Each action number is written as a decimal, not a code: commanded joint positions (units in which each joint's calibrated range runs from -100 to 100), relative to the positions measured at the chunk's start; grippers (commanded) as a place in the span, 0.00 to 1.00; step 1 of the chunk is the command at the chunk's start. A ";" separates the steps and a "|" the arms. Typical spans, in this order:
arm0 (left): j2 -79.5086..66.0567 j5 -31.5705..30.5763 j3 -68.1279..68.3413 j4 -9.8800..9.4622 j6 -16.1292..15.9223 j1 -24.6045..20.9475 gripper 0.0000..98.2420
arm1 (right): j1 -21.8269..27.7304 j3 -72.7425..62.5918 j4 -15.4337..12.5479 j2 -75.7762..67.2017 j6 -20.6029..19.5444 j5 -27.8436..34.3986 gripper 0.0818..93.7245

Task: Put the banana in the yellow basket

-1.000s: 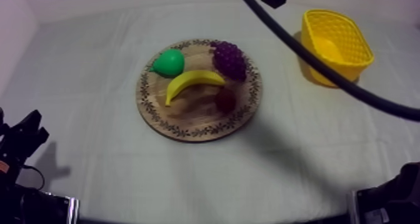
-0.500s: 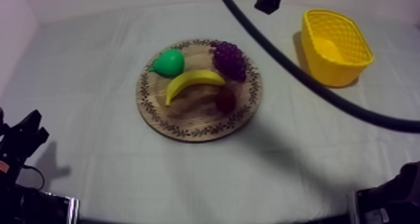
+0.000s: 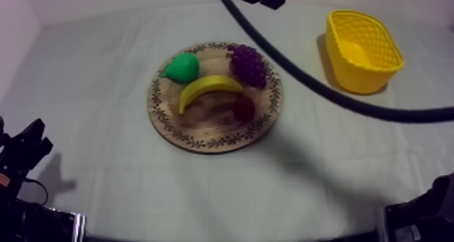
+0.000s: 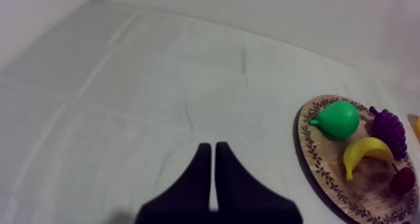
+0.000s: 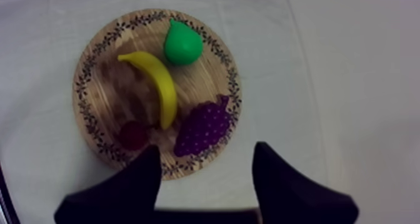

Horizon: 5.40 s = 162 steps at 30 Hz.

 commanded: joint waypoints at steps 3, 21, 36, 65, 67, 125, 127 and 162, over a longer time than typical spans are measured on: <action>0.00 0.00 0.01 0.00 -0.01 0.02 0.00 | -0.09 -1.30 -0.69 3.35 0.39 0.08 0.48; 0.00 0.00 0.01 0.00 0.01 0.02 0.00 | -1.16 -5.18 -3.37 25.62 1.63 -4.13 0.48; 0.00 0.00 0.01 0.00 0.01 0.02 0.00 | -0.47 -9.77 -3.92 39.95 3.28 -7.17 0.47; 0.00 0.00 0.01 0.00 -0.01 0.02 0.00 | 0.98 -9.28 -4.10 32.81 3.49 -6.87 0.07; 0.00 0.00 0.01 0.00 -0.01 0.02 0.00 | 1.25 -7.39 -3.77 28.32 3.20 -6.55 0.07; 0.00 0.00 0.01 0.00 -0.01 0.02 0.00 | 29.43 33.13 12.74 6.24 -28.19 -28.30 0.08; 0.00 0.00 0.01 0.00 -0.01 0.02 0.00 | 29.69 33.40 12.96 8.16 -28.52 -29.30 0.08; 0.00 0.00 0.01 0.00 0.00 0.02 0.00 | 30.14 62.39 4.03 -43.31 -18.31 -47.35 0.01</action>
